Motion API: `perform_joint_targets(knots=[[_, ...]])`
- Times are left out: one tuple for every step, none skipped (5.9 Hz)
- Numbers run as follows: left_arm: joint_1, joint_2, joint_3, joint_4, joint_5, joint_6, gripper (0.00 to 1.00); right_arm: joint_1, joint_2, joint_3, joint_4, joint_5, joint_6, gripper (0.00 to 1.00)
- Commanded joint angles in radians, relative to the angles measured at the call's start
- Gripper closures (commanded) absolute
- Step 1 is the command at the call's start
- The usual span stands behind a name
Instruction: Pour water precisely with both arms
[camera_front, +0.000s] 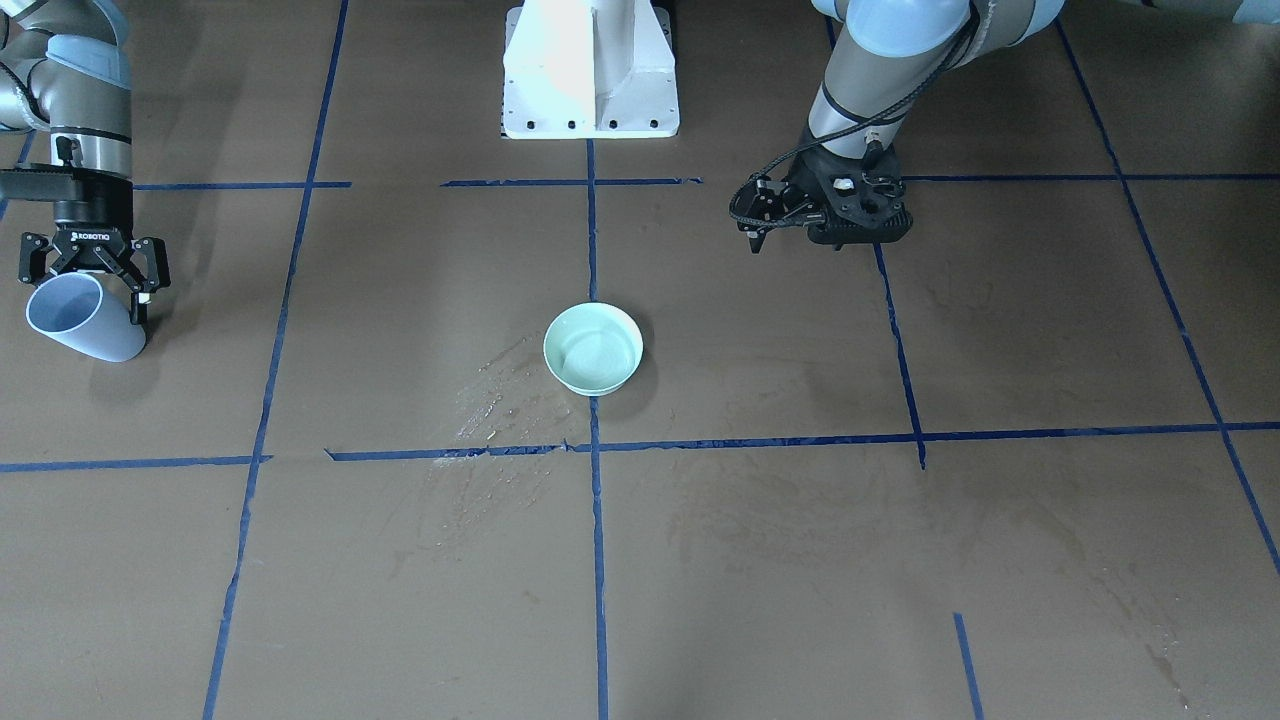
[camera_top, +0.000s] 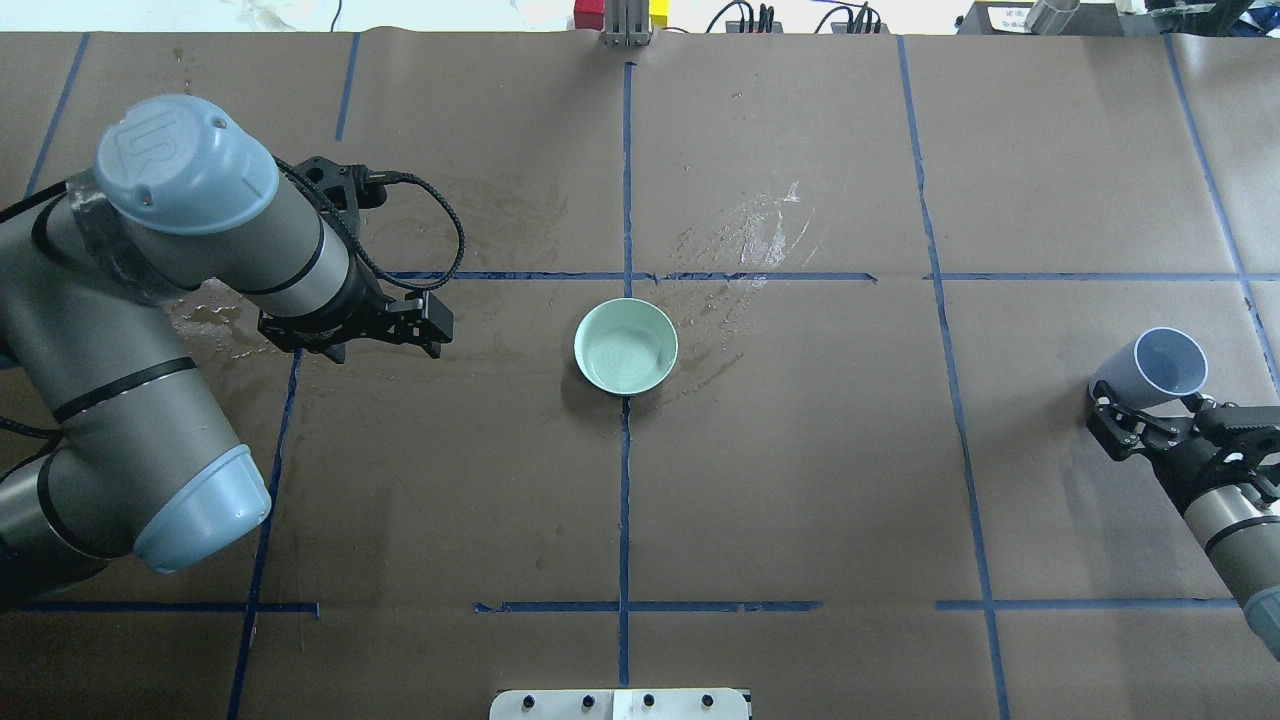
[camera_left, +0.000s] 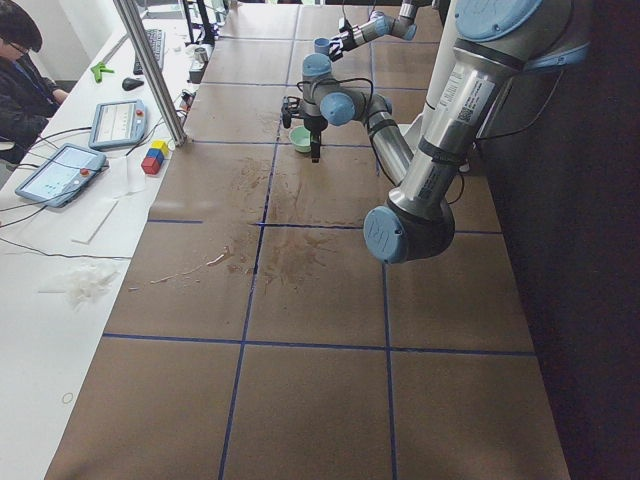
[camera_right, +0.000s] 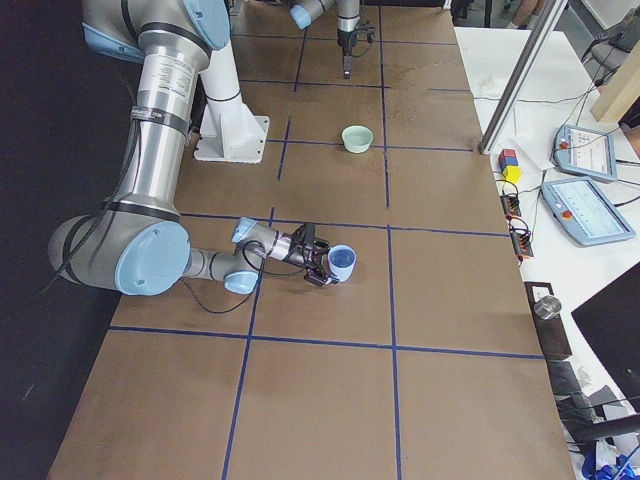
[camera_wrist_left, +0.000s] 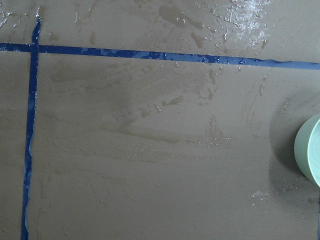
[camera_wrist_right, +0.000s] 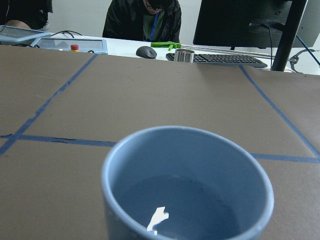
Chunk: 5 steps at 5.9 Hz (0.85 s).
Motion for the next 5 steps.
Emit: perform_joint_targets(knots=[[0.0,0.0,0.001,0.0,0.0,0.0,0.0,0.0,0.018,-0.013,0.0,-0.006,-0.004,0.0],[0.0,0.002,0.001,0.0,0.0,0.0,0.0,0.0,0.025,-0.013,0.0,-0.007,-0.005,0.0],[0.002,0.002,0.002,0.0,0.0,0.0,0.0,0.003,0.025,-0.013,0.0,-0.007,-0.01,0.0],[0.002,0.002,0.002,0.0,0.0,0.0,0.0,0.005,0.025,-0.013,0.002,-0.007,-0.011,0.0],[0.002,0.002,0.002,0.0,0.0,0.0,0.0,0.011,0.023,-0.013,0.002,-0.01,-0.018,0.0]])
